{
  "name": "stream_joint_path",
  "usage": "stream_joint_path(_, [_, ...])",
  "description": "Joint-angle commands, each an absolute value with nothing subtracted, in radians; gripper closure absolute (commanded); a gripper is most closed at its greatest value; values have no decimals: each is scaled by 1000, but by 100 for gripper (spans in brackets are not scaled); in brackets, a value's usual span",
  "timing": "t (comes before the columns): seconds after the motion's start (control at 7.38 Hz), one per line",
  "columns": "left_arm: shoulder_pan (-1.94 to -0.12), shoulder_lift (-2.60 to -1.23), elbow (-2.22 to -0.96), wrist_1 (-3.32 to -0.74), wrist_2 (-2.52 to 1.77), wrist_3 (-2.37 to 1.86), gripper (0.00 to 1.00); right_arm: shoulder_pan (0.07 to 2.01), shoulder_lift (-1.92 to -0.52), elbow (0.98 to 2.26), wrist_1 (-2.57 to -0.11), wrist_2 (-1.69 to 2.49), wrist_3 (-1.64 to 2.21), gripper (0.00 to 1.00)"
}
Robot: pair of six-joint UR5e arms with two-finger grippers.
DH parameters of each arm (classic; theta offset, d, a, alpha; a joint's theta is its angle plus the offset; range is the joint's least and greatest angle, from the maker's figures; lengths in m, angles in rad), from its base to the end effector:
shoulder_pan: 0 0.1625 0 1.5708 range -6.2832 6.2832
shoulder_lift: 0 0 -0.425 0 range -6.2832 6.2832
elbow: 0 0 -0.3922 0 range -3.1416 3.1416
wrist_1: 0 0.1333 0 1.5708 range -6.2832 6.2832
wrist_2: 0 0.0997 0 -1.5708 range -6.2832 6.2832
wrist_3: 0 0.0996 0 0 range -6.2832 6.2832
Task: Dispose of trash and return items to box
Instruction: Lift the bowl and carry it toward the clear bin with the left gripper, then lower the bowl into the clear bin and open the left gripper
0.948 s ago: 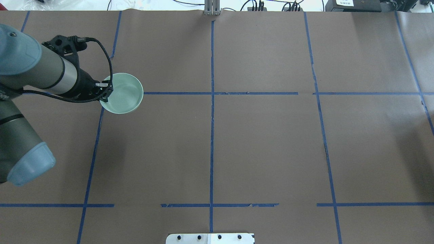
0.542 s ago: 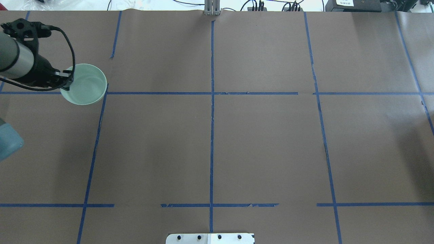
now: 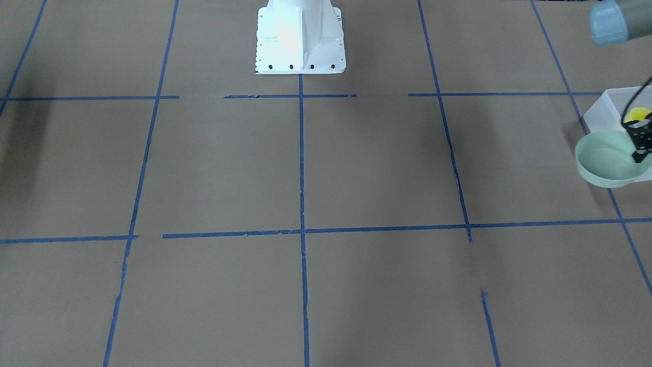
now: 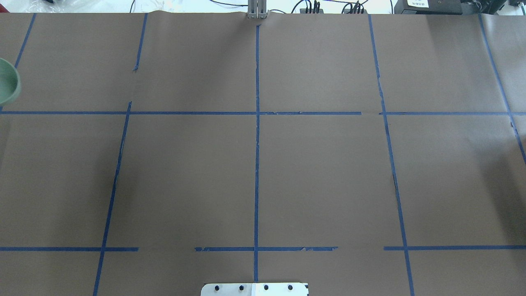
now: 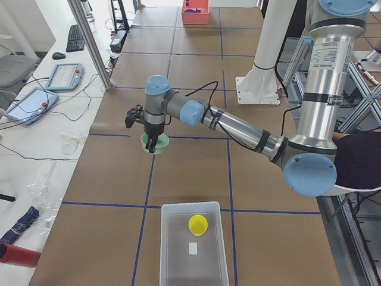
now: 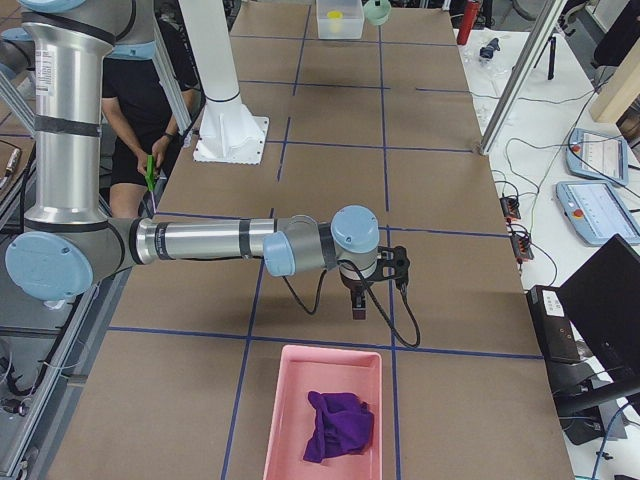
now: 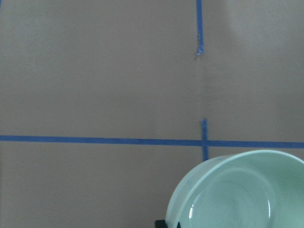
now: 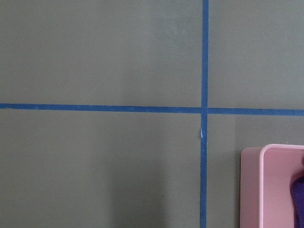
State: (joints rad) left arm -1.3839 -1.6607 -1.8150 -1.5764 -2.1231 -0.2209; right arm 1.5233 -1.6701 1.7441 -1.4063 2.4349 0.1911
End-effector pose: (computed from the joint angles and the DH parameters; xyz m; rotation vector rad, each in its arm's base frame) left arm 0.0190 -0.5367 0.5039 0.2133 0.6025 0.0610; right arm 0.0356 -0.4634 0.5957 0.1195 -0.8800 0.0310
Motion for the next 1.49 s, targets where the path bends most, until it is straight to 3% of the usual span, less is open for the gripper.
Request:
stream_joint_path(0.0, [-1558,-1646,-1624,-1583,-2146,109,100,1525,-1675,1750,-1405,2454,192,0])
stream_joint_path(0.81, [-1652,-1428,-1407,-1941,-2058,307,100,1525,-1686,1767,-1405,2453,201,0])
stream_joint_path(1.08, [-1654,-1422,-1349,-2012,-2037,343,100,1525,-1686,1769,-1404,2451,199,0])
stream_joint_path(1.22, [-1654,-1420,-1345,-2011,-2039,348,94,1525,-1684,1767,-1404,2451,199,0])
stream_joint_path(1.35, [-1652,-1419,-1347,-2013,-2039,348,20,1525,-1684,1769,-1404,2451,201,0])
